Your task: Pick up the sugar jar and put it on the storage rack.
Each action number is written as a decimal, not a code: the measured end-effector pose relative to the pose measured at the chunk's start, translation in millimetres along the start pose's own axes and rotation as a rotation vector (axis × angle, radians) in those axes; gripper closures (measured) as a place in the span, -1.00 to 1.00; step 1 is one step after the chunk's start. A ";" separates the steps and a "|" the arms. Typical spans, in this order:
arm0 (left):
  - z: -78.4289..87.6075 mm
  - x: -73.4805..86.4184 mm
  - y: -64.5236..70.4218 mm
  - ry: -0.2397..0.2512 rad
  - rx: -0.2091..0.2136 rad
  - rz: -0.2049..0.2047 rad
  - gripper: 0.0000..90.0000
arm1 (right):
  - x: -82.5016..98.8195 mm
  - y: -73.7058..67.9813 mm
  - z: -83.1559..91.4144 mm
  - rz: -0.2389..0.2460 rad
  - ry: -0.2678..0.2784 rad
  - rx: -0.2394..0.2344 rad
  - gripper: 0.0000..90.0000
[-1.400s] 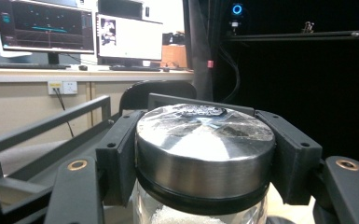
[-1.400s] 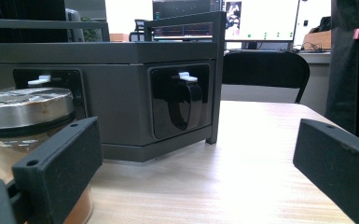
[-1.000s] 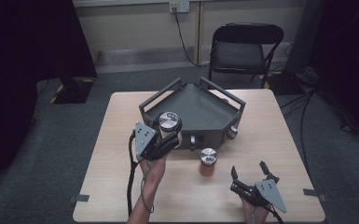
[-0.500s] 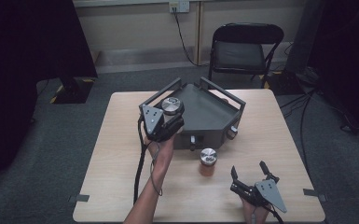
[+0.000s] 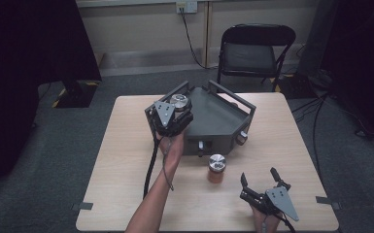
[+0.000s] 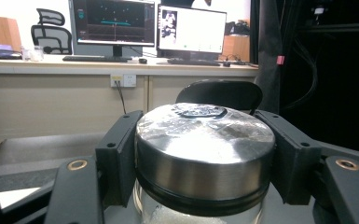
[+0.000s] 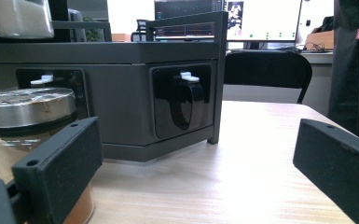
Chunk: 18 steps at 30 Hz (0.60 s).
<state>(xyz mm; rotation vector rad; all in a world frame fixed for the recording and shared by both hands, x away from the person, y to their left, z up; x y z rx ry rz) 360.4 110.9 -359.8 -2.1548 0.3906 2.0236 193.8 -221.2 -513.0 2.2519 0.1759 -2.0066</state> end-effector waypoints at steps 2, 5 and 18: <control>-2.1 2.1 1.0 -0.007 0.000 0.003 -0.21 | 0.0 0.0 0.0 0.000 0.000 0.000 -0.99; -4.7 3.9 5.0 -0.018 -0.004 -0.001 -0.21 | 0.0 0.0 0.0 0.000 0.000 0.000 -0.99; -9.8 10.8 1.7 -0.046 -0.001 0.011 -0.21 | 0.0 0.5 0.0 0.000 0.000 -0.004 -0.99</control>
Point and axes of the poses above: each handheld gripper's, and its own axes: z roughly backward along the jaws, x roughly out of its underside, y roughly to its right, the point moved 5 cm from there along -z, roughly forward along the jaws, and after that the axes turned 5 degrees about y, right-handed, at the moved point
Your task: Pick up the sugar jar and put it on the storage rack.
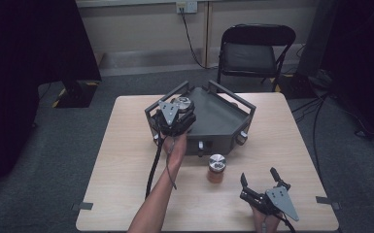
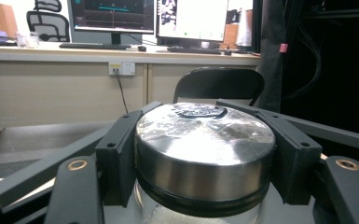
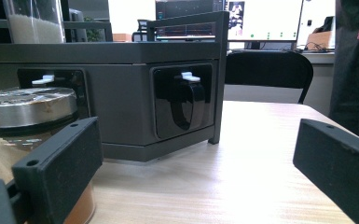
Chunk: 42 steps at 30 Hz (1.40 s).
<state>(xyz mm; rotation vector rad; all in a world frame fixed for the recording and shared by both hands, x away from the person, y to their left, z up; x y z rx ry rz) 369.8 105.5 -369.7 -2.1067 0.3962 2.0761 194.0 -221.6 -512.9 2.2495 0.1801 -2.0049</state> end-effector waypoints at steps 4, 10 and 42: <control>0.2 3.5 -0.7 0.002 -0.002 0.002 -0.21 | 0.1 0.1 -0.1 0.002 0.001 0.000 -0.99; 2.1 5.7 0.3 0.007 0.004 -0.018 -0.21 | 0.1 0.0 0.0 0.000 0.001 0.000 -0.99; 3.5 2.4 -10.0 -0.001 0.023 0.030 -1.00 | -0.1 -0.1 0.1 0.001 -0.001 0.001 -0.99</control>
Point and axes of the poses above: each handheld gripper's, and its own axes: z roughly backward along the jaws, x roughly out of its underside, y roughly to its right, the point moved 5 cm from there along -z, roughly forward along the jaws, and after that the axes turned 5 degrees about y, right-handed, at the moved point
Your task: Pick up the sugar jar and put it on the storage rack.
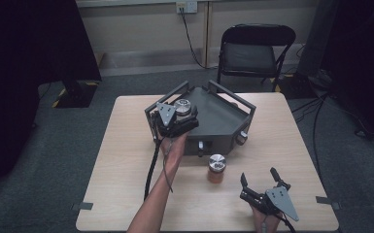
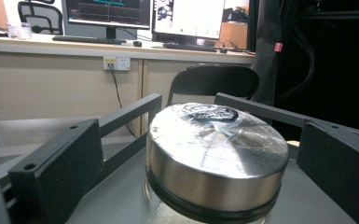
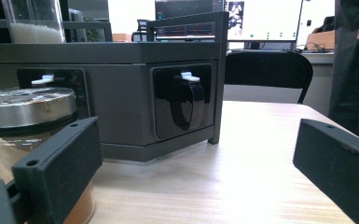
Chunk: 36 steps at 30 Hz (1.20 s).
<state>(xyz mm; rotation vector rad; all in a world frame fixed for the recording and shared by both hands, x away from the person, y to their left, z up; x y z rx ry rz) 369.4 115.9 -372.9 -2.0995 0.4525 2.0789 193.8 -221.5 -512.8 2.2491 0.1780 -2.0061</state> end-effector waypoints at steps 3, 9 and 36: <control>1.7 0.2 -2.0 0.001 0.001 -0.002 -1.00 | 0.0 -0.1 0.0 0.000 0.000 0.001 -0.99; 8.0 0.4 -2.2 0.012 0.010 -0.007 -1.00 | 0.1 -0.4 0.0 0.000 0.001 0.003 -0.99; 45.8 -0.5 -7.0 0.070 0.048 0.012 -1.00 | 0.1 -0.6 0.0 0.000 0.001 0.005 -0.99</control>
Point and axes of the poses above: each handheld gripper's, and its own axes: z roughly backward along the jaws, x roughly out of its underside, y roughly to its right, the point moved 5 cm from there along -z, roughly forward along the jaws, and after that the axes turned 5 degrees about y, right-handed, at the moved point
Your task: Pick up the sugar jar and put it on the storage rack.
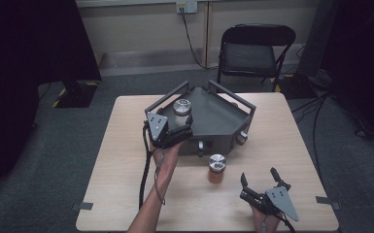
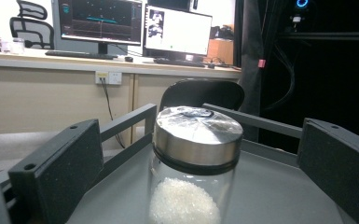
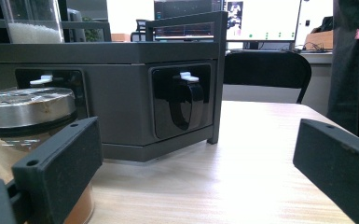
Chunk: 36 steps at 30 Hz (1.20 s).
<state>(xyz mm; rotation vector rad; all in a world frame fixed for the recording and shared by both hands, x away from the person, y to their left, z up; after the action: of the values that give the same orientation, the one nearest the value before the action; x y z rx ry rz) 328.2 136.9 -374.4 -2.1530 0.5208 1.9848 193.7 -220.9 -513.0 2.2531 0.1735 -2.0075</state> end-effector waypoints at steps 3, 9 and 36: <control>6.5 -0.5 0.8 0.006 0.001 -0.003 -1.00 | 0.0 0.0 0.0 0.000 0.000 0.000 -0.99; 14.6 -1.9 2.4 0.001 -0.003 -0.003 -0.99 | 0.0 0.0 0.0 0.000 0.000 0.000 -0.99; 61.5 15.0 7.6 0.048 -0.004 0.004 -0.99 | 0.0 -0.5 0.0 0.000 0.000 0.003 -0.99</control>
<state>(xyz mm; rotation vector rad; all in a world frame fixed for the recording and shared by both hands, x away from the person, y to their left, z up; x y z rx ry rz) 269.1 149.5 -394.7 -2.2087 0.5292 1.9428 193.6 -220.5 -512.9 2.2551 0.1703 -2.0096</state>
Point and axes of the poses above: each handheld gripper's, and its own axes: z roughly backward along the jaws, x roughly out of its underside, y roughly to its right, the point moved 5 cm from there along -z, roughly forward along the jaws, and after that the axes turned 5 degrees about y, right-handed, at the moved point
